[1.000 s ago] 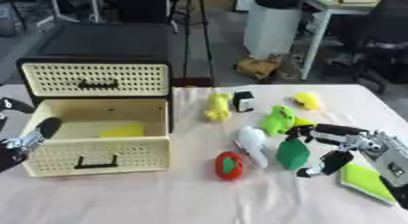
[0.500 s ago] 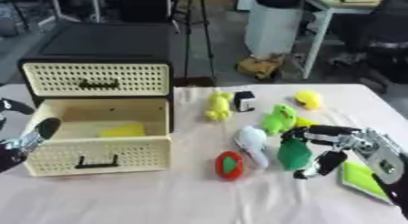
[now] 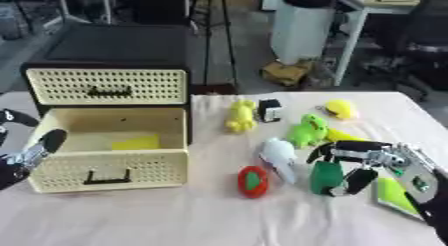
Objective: Pick up objects from table and place into drawer.
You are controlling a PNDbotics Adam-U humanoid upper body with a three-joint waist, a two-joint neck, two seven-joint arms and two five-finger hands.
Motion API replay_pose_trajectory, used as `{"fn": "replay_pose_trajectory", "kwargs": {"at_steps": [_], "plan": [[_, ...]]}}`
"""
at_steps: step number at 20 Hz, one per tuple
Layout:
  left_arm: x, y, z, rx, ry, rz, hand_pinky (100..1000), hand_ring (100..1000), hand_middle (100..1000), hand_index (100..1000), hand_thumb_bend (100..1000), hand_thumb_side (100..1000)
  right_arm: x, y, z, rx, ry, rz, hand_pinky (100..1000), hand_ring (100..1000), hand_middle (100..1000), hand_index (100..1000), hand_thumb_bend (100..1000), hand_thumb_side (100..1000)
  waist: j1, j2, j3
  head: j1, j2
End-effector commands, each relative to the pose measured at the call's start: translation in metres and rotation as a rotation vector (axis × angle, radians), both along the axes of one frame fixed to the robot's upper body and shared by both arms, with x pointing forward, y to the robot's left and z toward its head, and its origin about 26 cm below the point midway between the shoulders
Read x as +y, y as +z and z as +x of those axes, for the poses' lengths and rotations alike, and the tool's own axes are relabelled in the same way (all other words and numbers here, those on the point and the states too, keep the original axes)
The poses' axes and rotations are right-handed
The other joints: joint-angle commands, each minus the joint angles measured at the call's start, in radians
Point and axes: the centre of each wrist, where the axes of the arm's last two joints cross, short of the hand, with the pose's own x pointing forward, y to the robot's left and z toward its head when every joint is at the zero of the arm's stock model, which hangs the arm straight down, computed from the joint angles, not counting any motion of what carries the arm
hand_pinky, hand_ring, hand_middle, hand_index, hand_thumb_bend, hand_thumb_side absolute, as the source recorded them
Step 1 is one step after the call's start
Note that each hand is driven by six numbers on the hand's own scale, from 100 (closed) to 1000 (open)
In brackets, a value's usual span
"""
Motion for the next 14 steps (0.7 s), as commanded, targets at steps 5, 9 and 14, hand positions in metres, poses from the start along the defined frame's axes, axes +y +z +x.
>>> {"fn": "replay_pose_trajectory", "kwargs": {"at_steps": [5, 9, 14], "plan": [[-0.001, 0.009, -0.002, -0.029, -0.013, 0.01, 100, 100, 100, 718, 596, 1000, -0.008, 0.007, 0.0, -0.049, -0.033, -0.003, 475, 531, 803, 883, 263, 195, 0.003, -0.01, -0.002, -0.001, -0.006], [0.0, 0.008, -0.002, -0.026, -0.012, 0.011, 100, 100, 100, 718, 597, 1000, -0.008, 0.008, -0.001, -0.069, -0.038, 0.003, 398, 475, 789, 873, 199, 139, 0.002, -0.01, -0.003, -0.001, -0.005], [0.001, 0.008, -0.002, -0.029, -0.006, 0.012, 100, 100, 100, 718, 598, 1000, -0.003, 0.026, 0.002, -0.149, -0.027, 0.013, 346, 436, 767, 866, 124, 100, 0.001, -0.013, -0.003, 0.002, -0.005]]}}
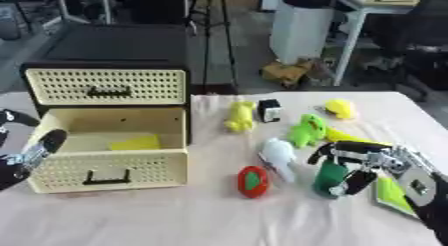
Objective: Pick up objects from table and place into drawer.
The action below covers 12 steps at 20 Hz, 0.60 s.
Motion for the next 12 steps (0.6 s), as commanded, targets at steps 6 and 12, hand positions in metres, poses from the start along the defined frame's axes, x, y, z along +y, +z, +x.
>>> {"fn": "replay_pose_trajectory", "kwargs": {"at_steps": [6, 12], "plan": [[0.003, 0.008, -0.002, -0.031, 0.005, 0.014, 100, 100, 100, 716, 600, 1000, 0.013, 0.084, 0.014, -0.264, 0.073, -0.006, 341, 428, 767, 866, 118, 100, -0.007, -0.024, -0.004, 0.002, 0.002], [0.004, 0.007, -0.002, -0.03, 0.012, 0.009, 100, 100, 100, 717, 602, 1000, 0.052, 0.134, 0.025, -0.391, 0.201, 0.026, 340, 423, 769, 869, 127, 100, -0.007, -0.038, 0.004, -0.005, 0.009]]}}
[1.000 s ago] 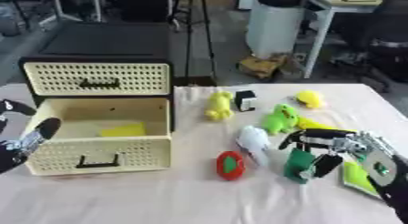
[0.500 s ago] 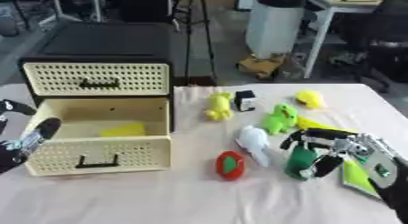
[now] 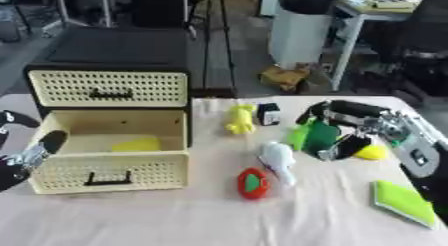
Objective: Pick up objects from table and place into drawer.
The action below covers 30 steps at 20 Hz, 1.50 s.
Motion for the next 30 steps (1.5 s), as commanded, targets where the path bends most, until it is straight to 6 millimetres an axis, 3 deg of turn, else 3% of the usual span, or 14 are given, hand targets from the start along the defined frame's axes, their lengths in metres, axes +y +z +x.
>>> {"fn": "replay_pose_trajectory", "kwargs": {"at_steps": [1, 5, 10, 19, 25, 27, 28, 29, 30], "plan": [[0.003, 0.008, -0.002, -0.03, 0.005, 0.011, 100, 100, 100, 717, 603, 1000, 0.015, 0.034, 0.003, -0.078, 0.064, -0.002, 341, 424, 769, 869, 128, 100, 0.005, -0.017, 0.005, -0.006, 0.009], [-0.001, 0.009, -0.001, -0.034, -0.011, -0.006, 100, 100, 100, 716, 608, 1000, 0.049, 0.046, 0.015, -0.103, 0.142, 0.037, 341, 421, 769, 866, 119, 100, 0.014, -0.026, 0.031, -0.014, 0.01], [-0.01, 0.017, 0.001, -0.066, -0.049, -0.034, 100, 100, 100, 715, 615, 1000, 0.082, 0.052, 0.03, -0.113, 0.196, 0.073, 341, 420, 769, 863, 106, 100, 0.026, -0.021, 0.092, -0.032, -0.004], [-0.025, 0.035, 0.003, -0.13, -0.112, -0.062, 100, 100, 100, 715, 623, 1000, 0.119, 0.052, 0.049, -0.134, 0.213, 0.186, 338, 418, 768, 848, 100, 100, 0.036, 0.015, 0.199, -0.077, -0.048], [-0.037, 0.048, 0.003, -0.172, -0.162, -0.079, 100, 100, 100, 715, 626, 1000, 0.129, 0.049, 0.055, -0.155, 0.199, 0.232, 354, 429, 777, 845, 100, 100, 0.038, 0.045, 0.274, -0.119, -0.087], [-0.038, 0.049, 0.003, -0.176, -0.166, -0.079, 100, 100, 100, 715, 626, 1000, 0.132, 0.046, 0.056, -0.158, 0.201, 0.239, 377, 452, 790, 846, 105, 100, 0.036, 0.051, 0.284, -0.123, -0.09], [-0.038, 0.05, 0.003, -0.177, -0.166, -0.079, 100, 100, 100, 715, 625, 1000, 0.135, 0.045, 0.056, -0.16, 0.205, 0.244, 469, 531, 812, 852, 214, 169, 0.036, 0.052, 0.285, -0.123, -0.09], [-0.038, 0.05, 0.003, -0.177, -0.167, -0.079, 100, 100, 100, 715, 625, 1000, 0.137, 0.044, 0.056, -0.164, 0.213, 0.248, 514, 586, 821, 854, 242, 192, 0.035, 0.054, 0.286, -0.124, -0.09], [-0.038, 0.05, 0.003, -0.178, -0.169, -0.078, 100, 100, 100, 715, 626, 1000, 0.14, 0.043, 0.056, -0.168, 0.22, 0.251, 587, 695, 835, 858, 301, 251, 0.033, 0.055, 0.286, -0.124, -0.09]]}}
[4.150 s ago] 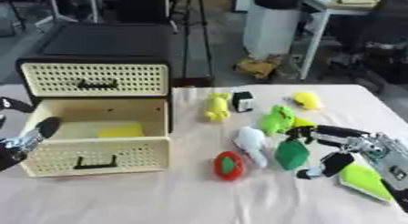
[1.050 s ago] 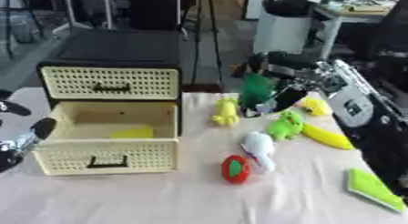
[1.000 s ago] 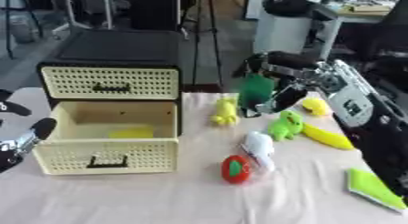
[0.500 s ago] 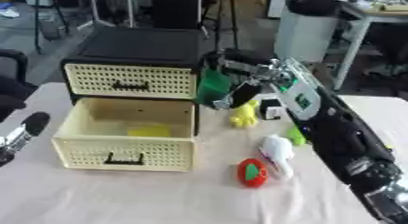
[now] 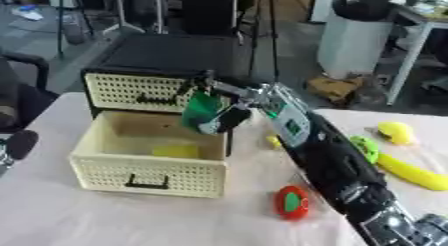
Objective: Pick up objects from table and place into drawer.
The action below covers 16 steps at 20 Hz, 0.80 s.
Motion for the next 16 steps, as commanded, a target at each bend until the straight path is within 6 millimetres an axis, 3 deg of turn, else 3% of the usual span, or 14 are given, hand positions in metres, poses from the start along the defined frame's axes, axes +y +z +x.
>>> {"fn": "replay_pose_trajectory", "kwargs": {"at_steps": [1, 4, 7, 12, 16], "plan": [[-0.001, 0.01, -0.003, -0.033, -0.014, 0.009, 100, 100, 100, 715, 625, 1000, 0.005, 0.013, 0.001, -0.054, 0.012, 0.014, 612, 736, 840, 860, 325, 276, 0.003, -0.008, 0.001, -0.006, -0.012], [-0.001, 0.01, -0.003, -0.032, -0.015, 0.012, 100, 100, 100, 715, 625, 1000, 0.012, 0.011, 0.0, -0.063, 0.032, 0.018, 681, 815, 848, 862, 435, 374, 0.001, -0.009, -0.001, -0.006, -0.014], [-0.001, 0.009, -0.003, -0.03, -0.014, 0.013, 100, 100, 100, 714, 626, 1000, 0.016, 0.009, -0.001, -0.072, 0.048, 0.02, 697, 832, 852, 864, 446, 390, 0.0, -0.009, -0.004, -0.005, -0.015], [0.001, 0.007, -0.003, -0.022, -0.007, 0.017, 100, 100, 100, 712, 626, 1000, 0.015, 0.012, -0.005, -0.098, 0.05, 0.023, 664, 767, 829, 865, 339, 356, -0.001, -0.018, -0.026, 0.005, -0.008], [0.009, 0.0, -0.003, 0.003, 0.024, 0.033, 100, 100, 100, 711, 626, 1000, -0.001, 0.023, -0.016, -0.158, 0.048, 0.063, 649, 742, 806, 859, 202, 413, -0.006, -0.038, -0.075, 0.03, 0.012]]}}
